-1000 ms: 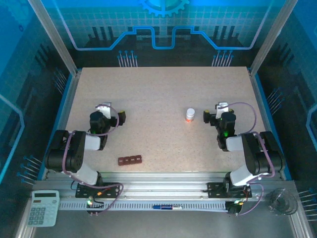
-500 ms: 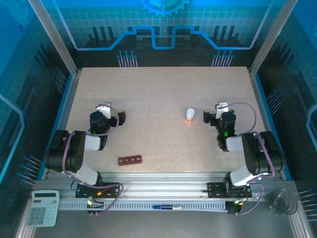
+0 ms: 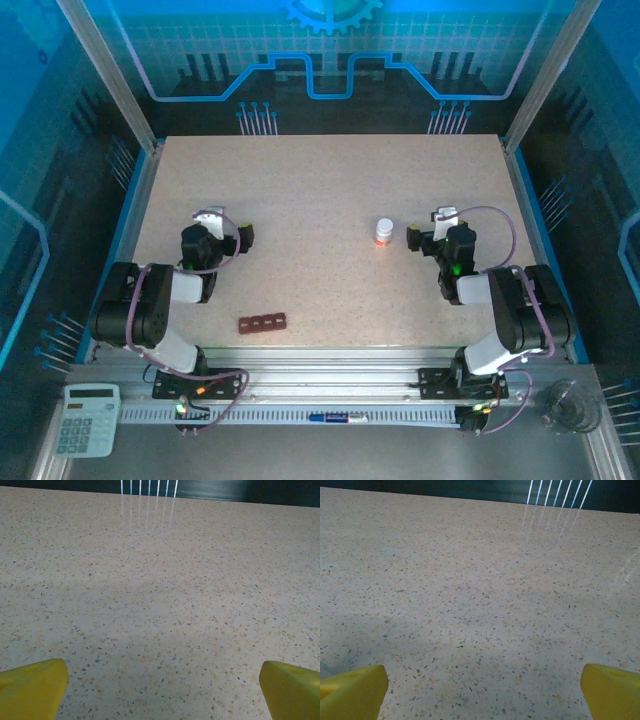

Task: Sort the pills into containers

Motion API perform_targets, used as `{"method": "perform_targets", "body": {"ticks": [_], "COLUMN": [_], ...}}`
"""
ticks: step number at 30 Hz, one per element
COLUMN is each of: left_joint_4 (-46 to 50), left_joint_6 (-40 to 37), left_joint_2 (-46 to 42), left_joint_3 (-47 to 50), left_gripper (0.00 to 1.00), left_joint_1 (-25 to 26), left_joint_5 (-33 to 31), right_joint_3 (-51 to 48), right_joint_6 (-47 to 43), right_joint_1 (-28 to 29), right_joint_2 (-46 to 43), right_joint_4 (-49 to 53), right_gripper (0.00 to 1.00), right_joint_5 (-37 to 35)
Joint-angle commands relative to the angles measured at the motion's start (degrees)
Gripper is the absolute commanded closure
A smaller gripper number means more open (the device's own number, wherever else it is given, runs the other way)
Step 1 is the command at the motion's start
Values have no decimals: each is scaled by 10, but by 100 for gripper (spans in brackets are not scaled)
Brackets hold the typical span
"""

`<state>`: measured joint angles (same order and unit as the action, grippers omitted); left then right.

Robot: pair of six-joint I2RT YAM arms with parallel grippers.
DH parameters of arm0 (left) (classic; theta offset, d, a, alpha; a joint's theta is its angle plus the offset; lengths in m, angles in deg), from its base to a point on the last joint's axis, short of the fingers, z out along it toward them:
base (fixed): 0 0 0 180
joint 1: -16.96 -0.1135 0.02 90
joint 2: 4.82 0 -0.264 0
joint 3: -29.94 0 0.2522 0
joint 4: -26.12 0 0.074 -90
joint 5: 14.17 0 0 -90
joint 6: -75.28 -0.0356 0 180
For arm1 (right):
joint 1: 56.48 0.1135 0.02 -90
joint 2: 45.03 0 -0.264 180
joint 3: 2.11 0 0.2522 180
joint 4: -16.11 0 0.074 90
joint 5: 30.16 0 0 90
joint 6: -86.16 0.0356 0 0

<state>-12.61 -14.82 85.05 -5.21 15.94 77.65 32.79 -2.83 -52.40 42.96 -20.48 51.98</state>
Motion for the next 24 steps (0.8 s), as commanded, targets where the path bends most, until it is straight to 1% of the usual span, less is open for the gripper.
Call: {"method": "perform_targets", "body": {"ticks": [1, 3, 5, 10, 12, 14, 16, 17, 20, 22, 24], "left_joint_4": [-3, -7, 2, 90, 118, 137, 163, 170, 215, 273, 364], "left_joint_6": [1, 2, 8, 11, 17, 22, 28, 34, 69, 103, 148], "left_joint_2": [-9, -14, -27, -68, -87, -104, -128, -141, -186, -213, -238], "left_joint_3": [-6, -2, -2, -31, -38, -42, -46, -48, -61, -81, -118], "left_gripper": [1, 1, 1, 1, 1, 1, 1, 1, 1, 1, 1], "left_joint_1": [-6, -6, -6, -6, -6, -6, -6, -6, -6, -6, -5], "left_joint_5": [5, 0, -14, -26, -45, -61, -76, -83, -94, -94, -92], "right_joint_3": [11, 9, 20, 68, 94, 123, 148, 155, 166, 187, 208], "right_joint_6": [0, 6, 13, 23, 56, 104, 191, 238, 320, 340, 334], "right_joint_1": [-5, -5, -8, -8, -12, -20, -36, -50, -90, -104, -100], "right_joint_2": [-6, -30, -59, -115, -143, -167, -189, -200, -215, -216, -215], "right_joint_4": [-7, 7, 55, 176, 230, 280, 318, 326, 325, 344, 376], "right_gripper": [0, 0, 0, 0, 0, 0, 0, 0, 0, 0, 0], "right_joint_5": [2, -13, -25, -50, -52, -40, -16, 10, 86, 143, 195]}}
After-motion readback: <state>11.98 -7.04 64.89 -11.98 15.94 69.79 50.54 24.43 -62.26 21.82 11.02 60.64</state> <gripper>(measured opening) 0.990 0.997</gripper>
